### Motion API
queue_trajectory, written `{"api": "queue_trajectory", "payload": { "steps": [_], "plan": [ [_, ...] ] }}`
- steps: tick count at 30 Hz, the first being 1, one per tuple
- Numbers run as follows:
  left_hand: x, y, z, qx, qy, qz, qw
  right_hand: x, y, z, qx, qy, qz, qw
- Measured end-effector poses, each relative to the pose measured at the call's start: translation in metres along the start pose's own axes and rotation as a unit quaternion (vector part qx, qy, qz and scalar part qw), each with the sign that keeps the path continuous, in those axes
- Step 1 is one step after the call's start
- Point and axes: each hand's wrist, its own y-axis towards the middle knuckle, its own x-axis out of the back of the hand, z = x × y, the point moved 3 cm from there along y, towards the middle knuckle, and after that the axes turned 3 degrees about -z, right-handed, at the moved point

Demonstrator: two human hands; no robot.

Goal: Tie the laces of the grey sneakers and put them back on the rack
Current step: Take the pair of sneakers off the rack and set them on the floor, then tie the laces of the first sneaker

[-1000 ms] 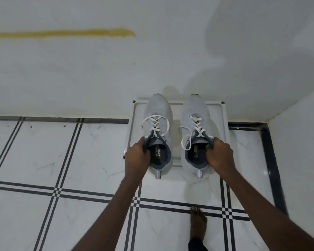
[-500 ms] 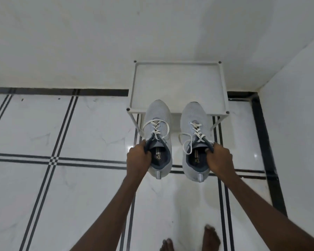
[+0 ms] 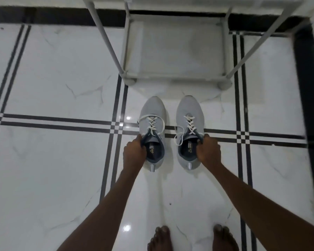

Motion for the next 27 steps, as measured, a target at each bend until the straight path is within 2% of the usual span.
{"api": "queue_trajectory", "payload": {
  "steps": [6,12,14,16,17,19,21,22,27],
  "plan": [
    [-0.058,0.013,0.026,-0.024,-0.006,-0.029,0.999,-0.055,0.027,-0.031,-0.003,0.008,-0.023,1.000],
    [-0.062,0.020,0.024,-0.011,-0.055,-0.053,0.997,-0.049,0.022,-0.021,-0.044,0.009,-0.017,0.999],
    [-0.059,0.022,0.027,0.008,-0.055,-0.064,0.996,-0.045,0.015,0.000,0.037,0.028,-0.087,0.995],
    [-0.057,0.025,0.035,0.031,-0.045,-0.075,0.996,-0.047,0.009,0.030,0.184,0.049,-0.141,0.971],
    [-0.056,0.028,0.040,0.039,-0.036,-0.078,0.995,-0.056,0.009,0.044,0.244,0.055,-0.137,0.959],
    [-0.055,0.034,0.048,0.047,-0.018,-0.082,0.995,-0.081,0.010,0.074,0.313,0.015,-0.068,0.947],
    [-0.055,0.038,0.050,0.046,-0.009,-0.084,0.995,-0.106,0.010,0.095,0.336,-0.035,0.018,0.941],
    [-0.056,0.039,0.050,0.043,-0.003,-0.082,0.996,-0.116,0.012,0.100,0.332,-0.040,0.033,0.942],
    [-0.040,0.054,0.061,0.018,0.031,-0.090,0.995,-0.133,0.028,0.115,0.377,0.006,-0.010,0.926]
  ]
}}
